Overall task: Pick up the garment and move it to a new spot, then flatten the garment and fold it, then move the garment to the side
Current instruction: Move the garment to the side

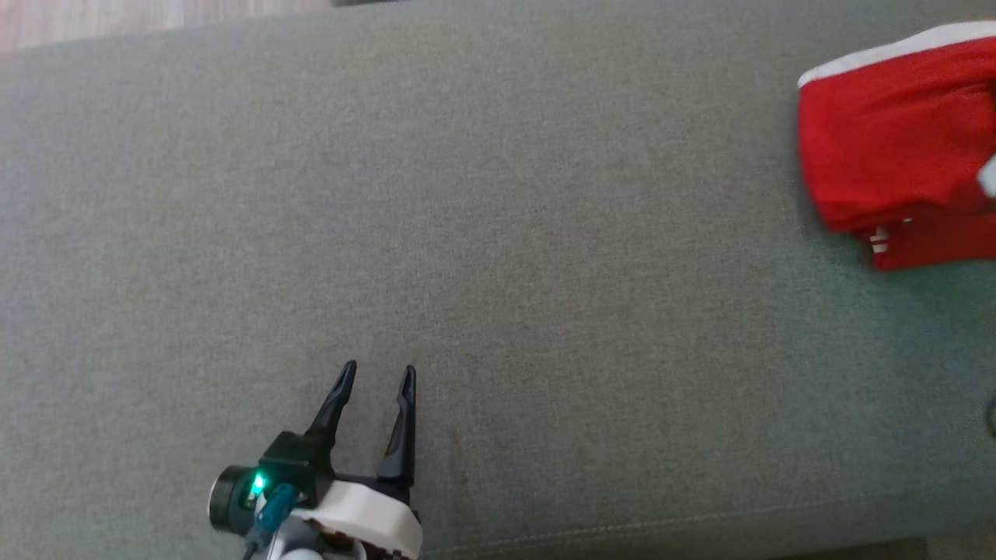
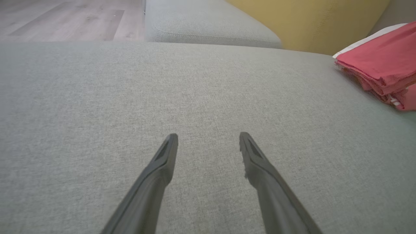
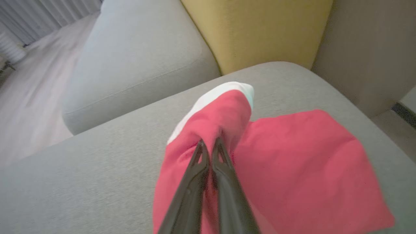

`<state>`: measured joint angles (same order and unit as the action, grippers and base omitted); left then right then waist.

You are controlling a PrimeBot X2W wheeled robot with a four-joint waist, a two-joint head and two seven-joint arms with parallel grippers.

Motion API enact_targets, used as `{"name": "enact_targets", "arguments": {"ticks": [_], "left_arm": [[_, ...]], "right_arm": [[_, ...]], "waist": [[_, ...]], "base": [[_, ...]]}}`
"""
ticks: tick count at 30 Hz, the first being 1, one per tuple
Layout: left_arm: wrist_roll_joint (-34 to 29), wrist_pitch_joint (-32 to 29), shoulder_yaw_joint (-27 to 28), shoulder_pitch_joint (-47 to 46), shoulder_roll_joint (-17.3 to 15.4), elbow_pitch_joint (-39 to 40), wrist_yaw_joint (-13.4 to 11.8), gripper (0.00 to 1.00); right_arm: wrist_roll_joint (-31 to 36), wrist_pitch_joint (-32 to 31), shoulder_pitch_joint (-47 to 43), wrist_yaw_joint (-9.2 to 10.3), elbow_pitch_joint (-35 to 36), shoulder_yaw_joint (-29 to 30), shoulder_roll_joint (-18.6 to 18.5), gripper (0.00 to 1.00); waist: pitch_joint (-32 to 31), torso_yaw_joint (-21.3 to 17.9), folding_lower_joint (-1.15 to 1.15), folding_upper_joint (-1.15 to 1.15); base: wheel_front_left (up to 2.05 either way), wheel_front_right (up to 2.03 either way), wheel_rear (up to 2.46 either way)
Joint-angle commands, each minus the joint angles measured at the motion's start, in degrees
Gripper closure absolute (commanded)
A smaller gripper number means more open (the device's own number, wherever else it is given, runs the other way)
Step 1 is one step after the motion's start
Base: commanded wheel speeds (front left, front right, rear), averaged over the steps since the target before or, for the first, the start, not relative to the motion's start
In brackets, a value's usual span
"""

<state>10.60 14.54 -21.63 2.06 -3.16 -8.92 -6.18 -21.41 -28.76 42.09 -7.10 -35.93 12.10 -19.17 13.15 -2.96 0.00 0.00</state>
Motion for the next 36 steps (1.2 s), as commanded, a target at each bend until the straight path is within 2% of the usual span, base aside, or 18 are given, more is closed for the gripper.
{"name": "enact_targets", "arguments": {"ticks": [1, 6, 7, 9, 13, 20, 25, 31, 32, 36], "left_arm": [[-0.58, 0.46, 1.39, -1.26, 0.28, 1.72, 0.07, 0.00], [-0.98, 0.46, 1.68, -1.41, 0.28, 1.95, 0.24, 0.00], [-1.11, 0.46, 1.87, -1.45, 0.24, 2.06, 0.25, 0.00], [-1.29, 0.46, 2.31, -1.41, 0.18, 2.27, 0.24, 0.00], [-1.32, 0.46, 3.07, -1.08, 0.18, 2.55, 0.08, 0.00], [-0.19, 0.46, 3.64, -0.78, 0.23, 2.73, -0.54, 0.00], [1.96, 0.46, 4.24, 0.49, 0.26, 2.42, -1.75, 0.00], [3.72, 0.46, 5.49, 3.21, 0.27, 2.07, -2.98, 0.00], [3.72, 0.46, 5.49, 3.21, 0.27, 2.07, -2.98, 0.00], [4.44, 0.46, 7.38, 4.75, 0.27, 2.46, -4.06, 0.00]], "right_arm": [[0.61, -0.22, 1.84, -0.39, 1.75, -0.24, -2.05, 1.00], [5.10, -1.01, 1.95, -0.39, 0.27, -0.80, -6.97, 1.00], [6.59, -0.65, 1.70, -0.39, 0.26, -1.61, -8.12, 0.90], [9.62, 0.87, 1.00, -0.39, 0.29, -2.92, -10.07, 0.00], [16.13, 6.22, 0.32, -0.39, -0.29, -2.75, -11.82, 0.00], [21.65, 16.27, -1.88, -0.39, 3.23, -3.82, -10.16, 0.00], [21.34, 19.93, -6.68, -0.39, 10.49, -5.61, -6.36, 0.00], [18.97, 21.08, -18.38, -0.39, 22.96, -6.57, -0.66, 0.00], [18.97, 21.08, -18.38, -0.39, 22.96, -6.57, -0.66, 0.00], [20.34, 22.04, -28.17, -0.39, 31.06, -6.09, 5.27, 0.00]], "waist": [[0.63, 0.16, 0.00, 0.00], [1.98, 0.60, 0.00, 0.00], [2.08, 0.62, 0.00, 0.00], [2.02, 0.55, 0.00, 0.00], [1.02, -0.05, 0.00, 0.00], [-2.47, -0.64, 0.00, 0.00], [-6.32, -0.34, 0.00, 0.00], [-12.03, 1.88, 0.00, 0.00], [-12.03, 1.88, 0.00, 0.00], [-14.11, 3.89, 0.00, 0.00]], "base": [[0.00, 0.00, 0.00], [0.00, 0.00, 0.00], [0.00, 0.00, 0.00], [0.00, 0.00, 0.00], [0.00, 0.00, 0.00], [0.00, 0.00, 0.00], [0.00, 0.00, 0.00], [0.00, 0.00, 0.00], [0.00, 0.00, 0.00], [0.00, 0.00, 0.00]]}}
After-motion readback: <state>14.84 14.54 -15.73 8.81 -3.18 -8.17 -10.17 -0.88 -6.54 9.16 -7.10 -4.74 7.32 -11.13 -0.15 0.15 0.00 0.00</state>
